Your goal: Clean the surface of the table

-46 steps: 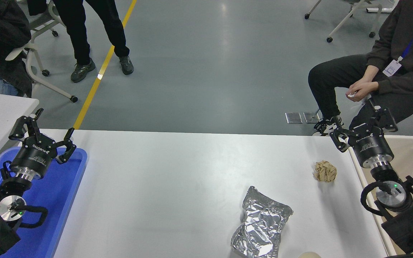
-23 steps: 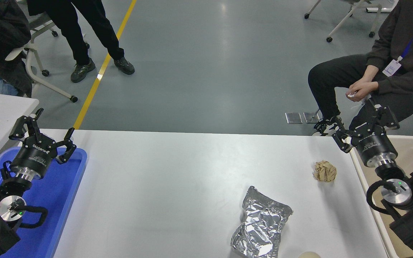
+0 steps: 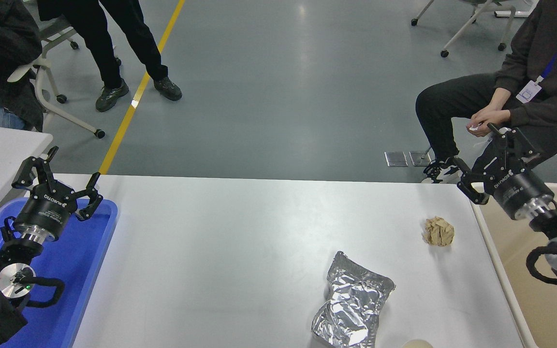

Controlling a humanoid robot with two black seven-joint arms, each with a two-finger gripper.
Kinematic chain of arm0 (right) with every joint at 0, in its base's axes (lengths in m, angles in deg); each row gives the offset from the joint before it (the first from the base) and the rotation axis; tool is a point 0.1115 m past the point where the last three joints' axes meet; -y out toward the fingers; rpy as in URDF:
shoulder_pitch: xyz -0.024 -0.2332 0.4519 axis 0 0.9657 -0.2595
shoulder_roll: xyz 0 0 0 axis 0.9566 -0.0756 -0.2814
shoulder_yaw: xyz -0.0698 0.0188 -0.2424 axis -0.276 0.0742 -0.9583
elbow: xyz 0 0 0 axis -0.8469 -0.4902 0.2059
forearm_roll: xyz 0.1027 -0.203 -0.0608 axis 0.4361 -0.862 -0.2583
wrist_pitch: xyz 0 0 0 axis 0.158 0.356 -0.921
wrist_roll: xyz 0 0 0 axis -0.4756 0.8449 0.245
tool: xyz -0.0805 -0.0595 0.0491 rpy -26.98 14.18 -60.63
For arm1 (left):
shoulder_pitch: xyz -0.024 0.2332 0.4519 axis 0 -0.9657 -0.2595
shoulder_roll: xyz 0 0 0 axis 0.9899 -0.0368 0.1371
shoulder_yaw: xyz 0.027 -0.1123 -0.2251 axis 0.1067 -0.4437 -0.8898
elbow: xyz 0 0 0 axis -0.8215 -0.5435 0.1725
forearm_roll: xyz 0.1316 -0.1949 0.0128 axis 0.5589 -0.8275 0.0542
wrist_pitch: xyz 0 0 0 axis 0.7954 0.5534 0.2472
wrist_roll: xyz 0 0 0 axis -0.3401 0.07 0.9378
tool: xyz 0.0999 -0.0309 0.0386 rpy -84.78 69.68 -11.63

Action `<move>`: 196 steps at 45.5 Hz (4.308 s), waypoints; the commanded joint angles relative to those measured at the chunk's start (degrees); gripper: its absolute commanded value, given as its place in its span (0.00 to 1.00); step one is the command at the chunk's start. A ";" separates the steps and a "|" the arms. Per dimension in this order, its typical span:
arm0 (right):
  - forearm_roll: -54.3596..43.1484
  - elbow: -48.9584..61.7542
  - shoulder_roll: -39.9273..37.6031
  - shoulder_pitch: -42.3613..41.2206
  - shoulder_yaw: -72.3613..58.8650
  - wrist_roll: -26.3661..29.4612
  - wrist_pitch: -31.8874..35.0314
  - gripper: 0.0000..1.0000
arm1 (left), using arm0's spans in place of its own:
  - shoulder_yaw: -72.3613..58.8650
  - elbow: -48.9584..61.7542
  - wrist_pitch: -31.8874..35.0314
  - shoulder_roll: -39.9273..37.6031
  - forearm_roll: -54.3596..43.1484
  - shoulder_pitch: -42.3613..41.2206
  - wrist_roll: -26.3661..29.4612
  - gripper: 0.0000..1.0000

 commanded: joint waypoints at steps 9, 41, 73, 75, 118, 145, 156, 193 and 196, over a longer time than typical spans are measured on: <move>-8.76 -17.12 -10.55 0.27 -8.90 0.25 0.45 1.00 | 0.00 0.00 0.00 0.00 0.02 0.00 -0.03 1.00; -36.09 -41.74 -26.55 -0.53 -14.97 0.07 6.34 1.00 | 0.00 0.00 0.00 0.00 0.02 0.00 -0.03 1.00; -62.46 -53.15 -31.91 -1.32 -19.62 0.07 6.34 1.00 | 0.00 0.00 0.00 0.00 0.02 0.00 0.06 1.00; -63.87 -53.15 -32.35 -1.32 -21.03 0.07 6.34 1.00 | 0.00 0.00 0.00 0.00 0.02 0.00 0.06 1.00; -68.28 -48.33 -31.12 2.20 -33.78 6.22 -0.69 1.00 | 0.00 0.00 0.00 0.00 0.02 0.00 0.06 1.00; -68.36 -48.16 -27.79 4.05 -33.78 9.39 -3.33 1.00 | 0.00 0.00 0.00 0.00 0.02 0.00 0.06 1.00; -68.36 -48.07 -26.99 4.48 -34.04 9.74 -4.38 0.98 | 0.00 0.00 0.00 0.00 0.02 0.00 0.06 1.00; -69.50 -47.81 -25.15 4.22 -34.48 9.12 -4.65 0.25 | 0.00 0.00 0.00 0.00 0.02 0.00 0.06 1.00; -70.29 -47.81 -25.15 4.13 -34.65 9.04 -4.65 0.17 | 0.00 0.00 0.00 0.00 0.02 0.00 0.06 1.00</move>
